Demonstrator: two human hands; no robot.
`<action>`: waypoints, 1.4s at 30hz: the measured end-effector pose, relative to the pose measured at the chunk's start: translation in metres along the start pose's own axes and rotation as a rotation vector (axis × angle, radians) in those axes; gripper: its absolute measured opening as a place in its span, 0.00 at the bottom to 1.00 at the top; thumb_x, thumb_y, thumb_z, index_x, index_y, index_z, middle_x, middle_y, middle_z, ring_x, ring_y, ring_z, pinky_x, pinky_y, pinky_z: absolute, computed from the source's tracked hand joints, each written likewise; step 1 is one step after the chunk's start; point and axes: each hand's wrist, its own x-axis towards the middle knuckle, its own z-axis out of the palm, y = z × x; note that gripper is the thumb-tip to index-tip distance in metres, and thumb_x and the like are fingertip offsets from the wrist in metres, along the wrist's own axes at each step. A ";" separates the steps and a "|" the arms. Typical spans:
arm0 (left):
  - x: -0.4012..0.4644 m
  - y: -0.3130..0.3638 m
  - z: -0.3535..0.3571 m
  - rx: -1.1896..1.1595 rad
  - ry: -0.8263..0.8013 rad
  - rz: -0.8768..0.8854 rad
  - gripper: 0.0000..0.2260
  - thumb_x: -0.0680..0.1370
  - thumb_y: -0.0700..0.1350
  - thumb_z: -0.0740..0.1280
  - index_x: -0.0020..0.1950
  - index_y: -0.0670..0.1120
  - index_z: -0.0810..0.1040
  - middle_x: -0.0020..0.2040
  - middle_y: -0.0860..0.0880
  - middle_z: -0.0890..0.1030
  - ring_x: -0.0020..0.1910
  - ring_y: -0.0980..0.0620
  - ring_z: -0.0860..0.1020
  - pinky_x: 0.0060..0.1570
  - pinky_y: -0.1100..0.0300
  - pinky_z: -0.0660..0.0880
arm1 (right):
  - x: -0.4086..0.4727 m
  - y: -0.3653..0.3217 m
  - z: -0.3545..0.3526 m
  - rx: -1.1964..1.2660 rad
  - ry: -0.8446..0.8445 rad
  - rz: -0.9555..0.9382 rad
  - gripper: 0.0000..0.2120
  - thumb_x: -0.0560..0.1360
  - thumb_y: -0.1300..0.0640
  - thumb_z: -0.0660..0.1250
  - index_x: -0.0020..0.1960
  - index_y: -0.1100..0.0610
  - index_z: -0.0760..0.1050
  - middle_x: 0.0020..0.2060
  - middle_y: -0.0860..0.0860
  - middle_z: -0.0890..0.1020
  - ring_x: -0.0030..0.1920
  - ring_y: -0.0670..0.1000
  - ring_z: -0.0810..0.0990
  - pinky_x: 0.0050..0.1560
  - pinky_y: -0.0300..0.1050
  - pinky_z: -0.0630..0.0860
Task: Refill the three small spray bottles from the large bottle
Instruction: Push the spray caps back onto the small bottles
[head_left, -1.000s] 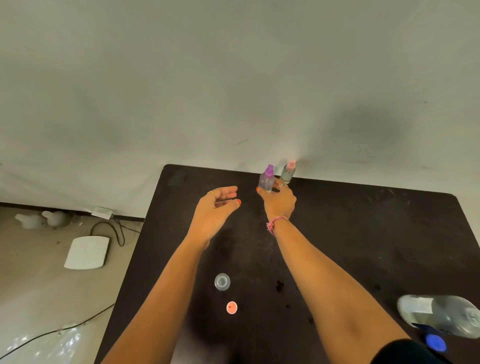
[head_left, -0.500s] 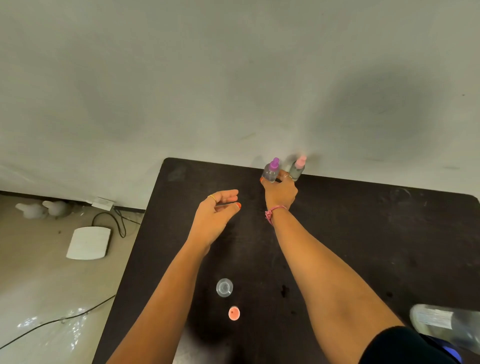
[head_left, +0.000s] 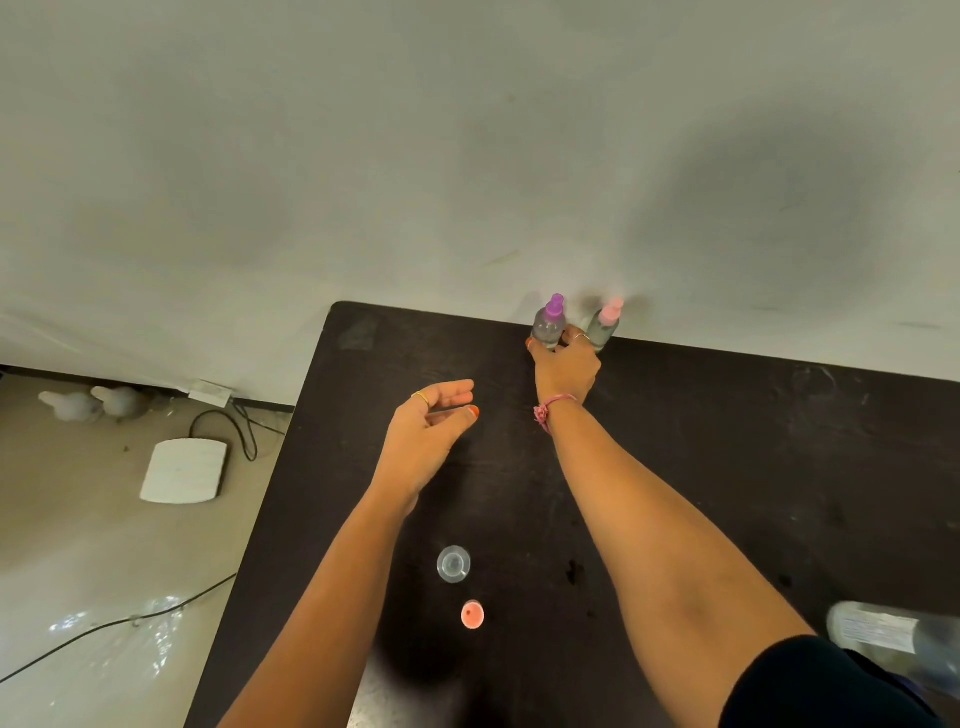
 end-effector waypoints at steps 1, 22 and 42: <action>-0.001 -0.001 0.000 -0.006 0.003 0.001 0.13 0.76 0.42 0.69 0.58 0.55 0.78 0.54 0.57 0.81 0.54 0.58 0.79 0.60 0.54 0.75 | -0.002 0.002 -0.001 -0.004 -0.011 -0.001 0.17 0.71 0.59 0.73 0.59 0.61 0.76 0.53 0.56 0.81 0.52 0.53 0.79 0.48 0.39 0.70; -0.095 -0.046 -0.035 -0.063 0.090 0.062 0.13 0.76 0.40 0.69 0.60 0.49 0.79 0.55 0.52 0.82 0.54 0.56 0.80 0.61 0.56 0.75 | -0.154 0.080 -0.096 0.000 -0.299 -0.151 0.17 0.74 0.68 0.67 0.62 0.58 0.76 0.53 0.48 0.81 0.52 0.42 0.80 0.55 0.30 0.74; -0.126 -0.110 -0.008 0.207 0.006 -0.008 0.30 0.72 0.39 0.73 0.71 0.47 0.67 0.67 0.50 0.73 0.65 0.53 0.72 0.63 0.58 0.71 | -0.238 0.131 -0.106 -0.385 -0.680 -0.280 0.27 0.69 0.54 0.75 0.65 0.49 0.72 0.58 0.44 0.74 0.57 0.43 0.74 0.60 0.41 0.73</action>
